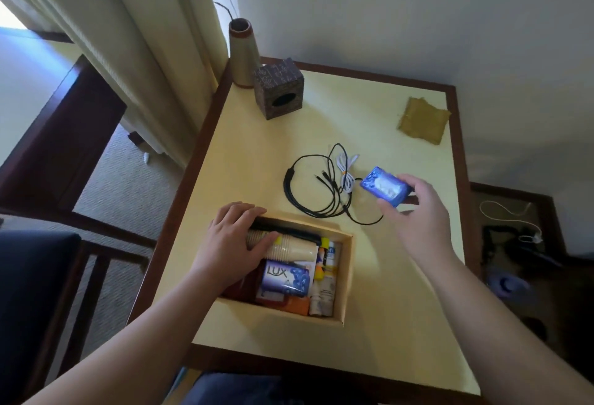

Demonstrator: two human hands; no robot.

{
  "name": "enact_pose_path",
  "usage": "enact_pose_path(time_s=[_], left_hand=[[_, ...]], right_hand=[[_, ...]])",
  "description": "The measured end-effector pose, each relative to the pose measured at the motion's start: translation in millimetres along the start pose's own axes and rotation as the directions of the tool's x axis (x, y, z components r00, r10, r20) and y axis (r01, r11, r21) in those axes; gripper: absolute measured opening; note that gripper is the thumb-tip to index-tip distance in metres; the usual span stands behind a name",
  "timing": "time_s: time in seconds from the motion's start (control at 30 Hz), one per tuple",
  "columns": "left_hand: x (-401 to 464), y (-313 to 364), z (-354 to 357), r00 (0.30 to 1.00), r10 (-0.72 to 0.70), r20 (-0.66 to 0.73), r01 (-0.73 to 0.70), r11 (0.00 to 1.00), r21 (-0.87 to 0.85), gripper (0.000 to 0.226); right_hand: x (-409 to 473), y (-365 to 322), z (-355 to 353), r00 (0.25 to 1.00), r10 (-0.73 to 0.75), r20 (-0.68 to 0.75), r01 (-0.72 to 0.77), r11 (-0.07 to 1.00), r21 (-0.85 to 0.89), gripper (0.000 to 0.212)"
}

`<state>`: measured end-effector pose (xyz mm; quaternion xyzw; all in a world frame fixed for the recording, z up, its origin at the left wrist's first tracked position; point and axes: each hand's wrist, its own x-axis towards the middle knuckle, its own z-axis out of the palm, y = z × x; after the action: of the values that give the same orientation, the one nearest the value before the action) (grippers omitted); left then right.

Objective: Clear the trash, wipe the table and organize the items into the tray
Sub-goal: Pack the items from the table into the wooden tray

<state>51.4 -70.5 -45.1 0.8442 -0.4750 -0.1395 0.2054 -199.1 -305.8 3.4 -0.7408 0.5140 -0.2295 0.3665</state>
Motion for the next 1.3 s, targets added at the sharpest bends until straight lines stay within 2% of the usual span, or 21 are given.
enact_pose_path(time_s=[0.13, 0.27, 0.47, 0.67, 0.8, 0.9, 0.97, 1.1, 1.2, 1.3], left_hand=[[-0.9, 0.3, 0.9, 1.000, 0.015, -0.012, -0.015, 1.000, -0.006, 0.060], [-0.9, -2.3, 1.8, 0.999, 0.044, -0.014, -0.044, 0.999, 0.008, 0.063], [0.1, -2.4, -0.9, 0.999, 0.047, 0.018, -0.047, 0.999, 0.000, 0.064], [-0.3, -4.3, -1.4, 0.998, 0.048, 0.041, -0.048, 0.999, 0.011, 0.063], [-0.9, -4.2, -2.6, 0.998, 0.053, 0.046, -0.054, 0.998, 0.022, 0.063], [-0.8, -4.2, -3.0, 0.998, 0.056, 0.037, -0.057, 0.998, 0.027, 0.063], [-0.8, -4.9, -2.6, 0.997, 0.062, 0.035, -0.063, 0.998, 0.030, 0.063], [-0.3, -7.7, -2.2, 0.997, 0.072, 0.038, -0.073, 0.997, 0.028, 0.063], [-0.3, -9.4, -1.5, 0.996, 0.072, 0.042, -0.073, 0.997, 0.027, 0.064], [0.2, -10.5, -0.4, 0.996, 0.073, 0.047, -0.074, 0.997, 0.012, 0.064]], right_hand=[[-77.2, -15.7, -0.6, 0.998, 0.028, 0.047, -0.031, 0.998, 0.050, 0.055], [-133.7, -18.7, 15.1, 0.993, 0.089, 0.076, -0.085, 0.995, -0.043, 0.057], [-162.6, -26.0, 54.6, 0.997, 0.070, -0.044, -0.079, 0.961, -0.265, 0.053], [-150.2, -40.6, 88.6, 0.978, 0.065, -0.201, -0.160, 0.846, -0.508, 0.052], [-147.6, -45.7, 100.7, 0.970, 0.086, -0.226, -0.214, 0.741, -0.636, 0.049], [-150.7, -47.5, 108.5, 0.975, 0.127, -0.181, -0.219, 0.665, -0.714, 0.062], [-154.2, -49.3, 109.3, 0.979, 0.119, -0.164, -0.201, 0.661, -0.723, 0.063], [-160.5, -49.1, 95.8, 0.999, -0.031, -0.044, -0.010, 0.700, -0.714, 0.042], [-161.1, -45.6, 83.2, 0.985, 0.003, 0.174, 0.130, 0.655, -0.745, 0.034], [-155.8, -45.5, 76.7, 0.971, 0.029, 0.236, 0.167, 0.623, -0.764, 0.033]])
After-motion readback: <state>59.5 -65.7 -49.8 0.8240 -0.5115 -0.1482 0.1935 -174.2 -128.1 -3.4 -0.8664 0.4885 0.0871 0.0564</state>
